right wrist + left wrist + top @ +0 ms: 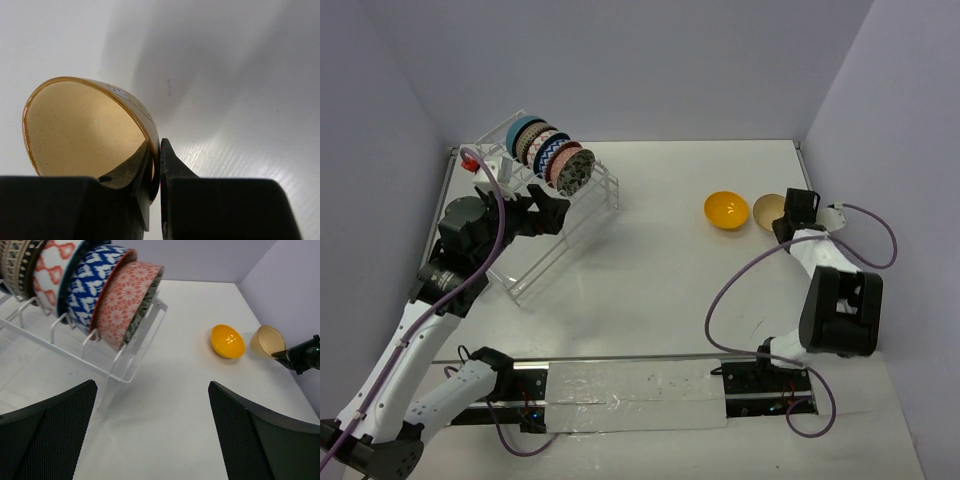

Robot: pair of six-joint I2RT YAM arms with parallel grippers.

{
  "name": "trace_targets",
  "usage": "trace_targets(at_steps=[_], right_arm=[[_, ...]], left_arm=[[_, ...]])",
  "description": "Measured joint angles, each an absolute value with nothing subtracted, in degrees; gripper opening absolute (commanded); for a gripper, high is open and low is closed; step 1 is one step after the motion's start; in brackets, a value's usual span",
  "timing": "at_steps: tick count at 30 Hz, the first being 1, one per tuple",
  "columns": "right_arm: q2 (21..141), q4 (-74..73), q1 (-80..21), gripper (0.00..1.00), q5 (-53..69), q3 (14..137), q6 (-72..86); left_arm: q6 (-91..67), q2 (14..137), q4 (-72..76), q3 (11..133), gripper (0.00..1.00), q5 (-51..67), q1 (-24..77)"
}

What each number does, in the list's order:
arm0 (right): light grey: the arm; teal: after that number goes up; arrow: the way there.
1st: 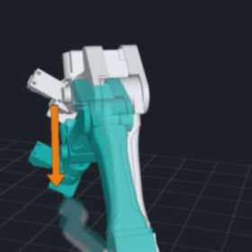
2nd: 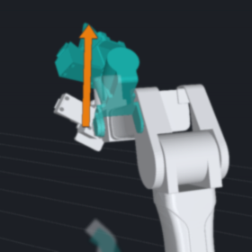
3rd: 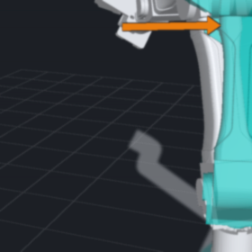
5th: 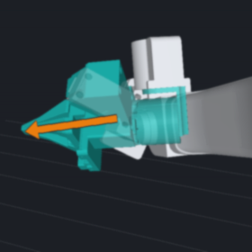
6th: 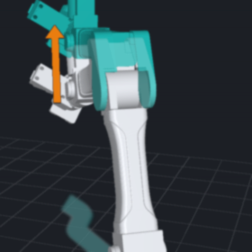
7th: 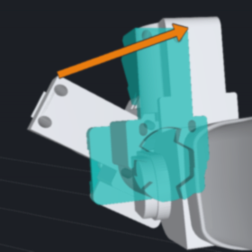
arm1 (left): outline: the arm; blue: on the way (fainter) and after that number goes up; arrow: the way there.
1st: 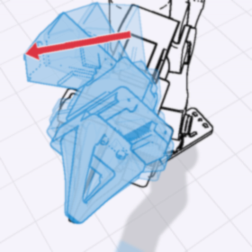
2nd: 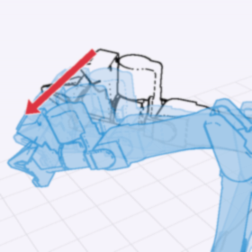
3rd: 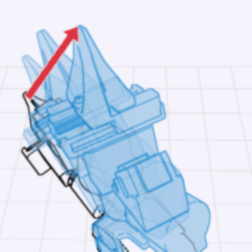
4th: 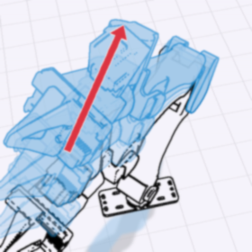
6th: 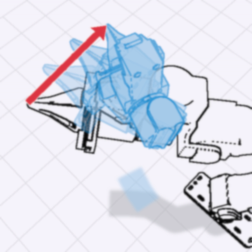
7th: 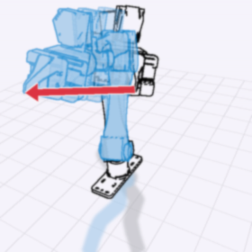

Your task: Load the bowls into the dish rack

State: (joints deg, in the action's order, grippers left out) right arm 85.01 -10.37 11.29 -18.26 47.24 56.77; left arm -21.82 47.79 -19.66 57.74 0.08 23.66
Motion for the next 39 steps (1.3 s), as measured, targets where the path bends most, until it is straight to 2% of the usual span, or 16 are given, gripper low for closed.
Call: trace_targets(at_steps=[6,14,17,24,34,39], right_arm=[[69.17,-11.16,4.84,0.0,-20.45,44.38,51.68],[56.03,-10.87,-11.68,0.0,-20.69,43.53,46.06],[55.07,-11.84,-16.05,0.0,-21.12,43.55,45.47],[55.31,-16.03,-26.61,0.0,-23.53,44.07,44.62],[55.79,-17.5,-35.22,0.0,-28.25,45.87,44.16],[56.51,-17.63,-37.67,0.0,-30.22,46.57,43.92]], left_arm=[[-25.56,51.42,-19.25,60.66,0.99,1.54,28.36],[-28.8,61.32,-19.18,65.63,0.97,-5.65,42.72],[-29.41,65.98,-19.57,68.38,0.95,-10.92,48.12],[-29.61,77.67,-20.93,76.34,0.83,-23.83,57.67],[-29.71,84.9,-20.64,78.89,0.68,-29.26,59.2],[-29.85,87.46,-20.82,79.59,0.55,-30.17,59.72]])
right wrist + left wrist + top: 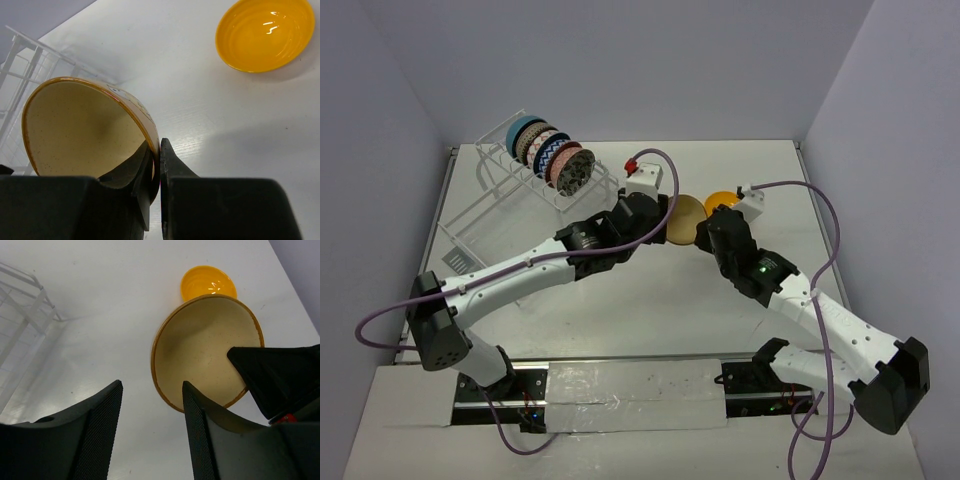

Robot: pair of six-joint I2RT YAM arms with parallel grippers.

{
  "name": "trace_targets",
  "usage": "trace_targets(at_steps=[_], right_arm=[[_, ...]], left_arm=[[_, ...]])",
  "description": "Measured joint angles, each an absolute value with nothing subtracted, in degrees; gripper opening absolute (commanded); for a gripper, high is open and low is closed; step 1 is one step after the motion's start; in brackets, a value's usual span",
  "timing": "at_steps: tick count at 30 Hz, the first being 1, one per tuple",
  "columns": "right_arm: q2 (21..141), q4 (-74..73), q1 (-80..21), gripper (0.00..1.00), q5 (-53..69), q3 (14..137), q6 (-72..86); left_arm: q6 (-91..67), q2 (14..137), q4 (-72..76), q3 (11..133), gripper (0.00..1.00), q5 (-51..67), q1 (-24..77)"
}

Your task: Load the bowls into the dish rack

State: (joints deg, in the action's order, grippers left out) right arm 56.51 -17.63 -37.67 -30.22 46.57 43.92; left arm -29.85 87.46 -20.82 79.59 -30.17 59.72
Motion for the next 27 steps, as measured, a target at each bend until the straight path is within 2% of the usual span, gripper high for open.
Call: trace_targets(at_steps=[8,19,27], right_arm=[[57.3,-17.67,-40.71,0.0,-32.91,46.63,43.75],[57.36,-17.67,-41.78,0.0,-34.92,46.94,43.57],[57.34,-17.69,-42.11,0.0,-35.24,46.94,43.55]], left_arm=[[-29.87,90.87,-21.1,81.21,0.37,-31.38,59.83],[-30.57,91.72,-22.28,81.71,0.31,-32.93,59.83],[-30.94,92.75,-23.35,82.85,0.23,-33.34,59.83]])
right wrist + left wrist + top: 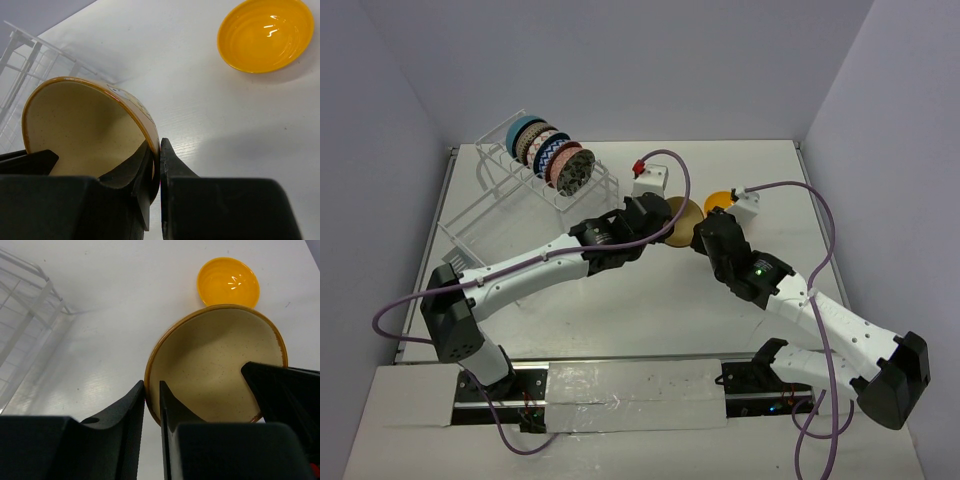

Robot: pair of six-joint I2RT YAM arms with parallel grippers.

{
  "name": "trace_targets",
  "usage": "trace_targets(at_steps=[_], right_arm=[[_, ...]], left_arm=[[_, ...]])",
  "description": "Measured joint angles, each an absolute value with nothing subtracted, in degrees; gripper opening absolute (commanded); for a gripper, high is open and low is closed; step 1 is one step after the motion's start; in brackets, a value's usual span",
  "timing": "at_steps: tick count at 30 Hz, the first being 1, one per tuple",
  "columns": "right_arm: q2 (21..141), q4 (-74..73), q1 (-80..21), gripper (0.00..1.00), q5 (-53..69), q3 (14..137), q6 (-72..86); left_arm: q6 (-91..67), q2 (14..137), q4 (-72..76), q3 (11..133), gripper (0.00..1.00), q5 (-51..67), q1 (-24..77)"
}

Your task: Load the bowls into the dish rack

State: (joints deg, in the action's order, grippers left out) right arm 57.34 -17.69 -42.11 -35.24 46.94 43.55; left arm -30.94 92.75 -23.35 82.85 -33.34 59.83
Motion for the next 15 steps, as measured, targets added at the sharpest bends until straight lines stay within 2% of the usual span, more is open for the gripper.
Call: trace_targets(at_steps=[7,10,14,15], right_arm=[[57.36,-17.67,-42.37,0.0,-35.55,46.94,43.57],[57.34,-17.8,-42.52,0.0,-35.79,46.94,43.55],[57.34,-17.96,-42.63,0.0,-36.05,46.94,43.88],[57.34,-17.85,-42.63,0.0,-36.12,46.94,43.97]], left_arm=[[-30.96,93.08,-24.34,83.11,0.2,-33.36,59.83],[-31.07,93.6,-24.75,83.5,0.14,-33.76,59.83],[-32.18,93.62,-24.64,83.79,0.0,-34.04,59.81],[-32.27,93.62,-24.69,83.9,0.0,-34.17,59.81]])
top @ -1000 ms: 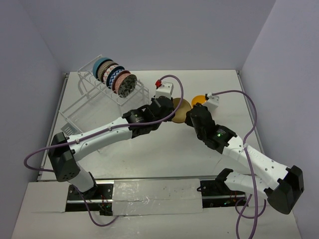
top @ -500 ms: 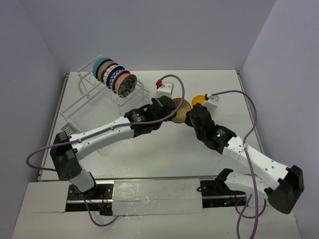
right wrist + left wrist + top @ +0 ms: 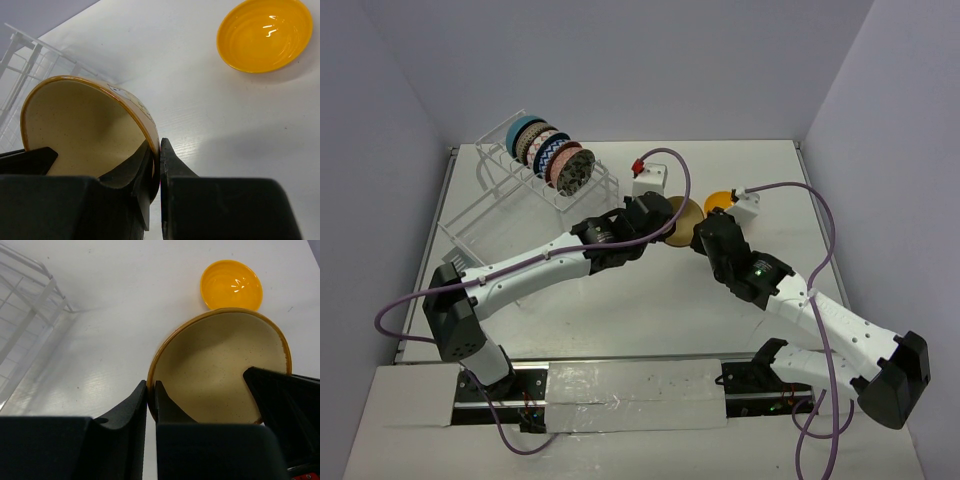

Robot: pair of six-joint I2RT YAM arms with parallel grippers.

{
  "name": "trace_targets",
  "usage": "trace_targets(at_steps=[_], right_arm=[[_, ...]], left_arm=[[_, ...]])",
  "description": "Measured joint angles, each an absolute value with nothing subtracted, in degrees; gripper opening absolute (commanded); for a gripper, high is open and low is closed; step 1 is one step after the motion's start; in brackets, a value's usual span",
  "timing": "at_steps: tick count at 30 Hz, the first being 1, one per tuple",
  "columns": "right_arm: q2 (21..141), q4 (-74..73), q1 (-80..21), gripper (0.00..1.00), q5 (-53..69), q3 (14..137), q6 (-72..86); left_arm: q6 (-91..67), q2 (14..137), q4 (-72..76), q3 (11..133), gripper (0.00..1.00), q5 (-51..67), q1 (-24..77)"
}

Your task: Load the bowls into the dish rack

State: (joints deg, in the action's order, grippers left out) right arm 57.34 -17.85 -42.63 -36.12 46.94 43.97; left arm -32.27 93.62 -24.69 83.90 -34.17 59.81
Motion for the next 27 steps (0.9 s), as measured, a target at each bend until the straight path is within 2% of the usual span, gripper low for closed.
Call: trace_targets(at_steps=[2,4,5,7,8,10,13,16,27], right_arm=[[57.34,-17.74,-42.63,0.04,-36.12,46.94,43.99],[57.34,-17.58,-42.63,0.14,-35.99,46.94,43.9],[57.34,-17.45,-42.63,0.28,-35.86,46.94,43.81],[57.23,-16.71,-42.63,0.44,-35.07,46.94,43.42],[57.06,-15.88,-42.72,0.63,-34.41,46.94,42.98],[56.07,-13.69,-42.87,0.8,-32.71,46.92,42.17],[53.87,-10.98,-42.98,0.91,-30.02,46.89,40.71],[52.05,-9.65,-43.0,0.95,-27.86,46.87,39.48],[42.74,-9.67,-43.0,0.99,-27.24,42.59,37.34]], left_arm=[[-32.32,93.62,-24.69,83.92,0.0,-34.41,59.83],[-32.29,93.62,-24.71,83.92,0.0,-34.68,59.83],[-32.27,93.62,-24.71,83.92,0.0,-34.85,59.83],[-31.9,93.6,-24.69,83.92,0.0,-35.64,59.88],[-31.44,93.6,-25.12,83.92,0.0,-36.01,59.88],[-30.28,93.6,-26.57,83.9,0.0,-36.93,59.88],[-28.97,93.45,-28.67,83.9,0.0,-38.46,59.92],[-27.59,92.23,-29.87,83.61,0.0,-40.21,59.94],[-23.24,77.17,-34.3,80.64,0.0,-50.0,59.99]])
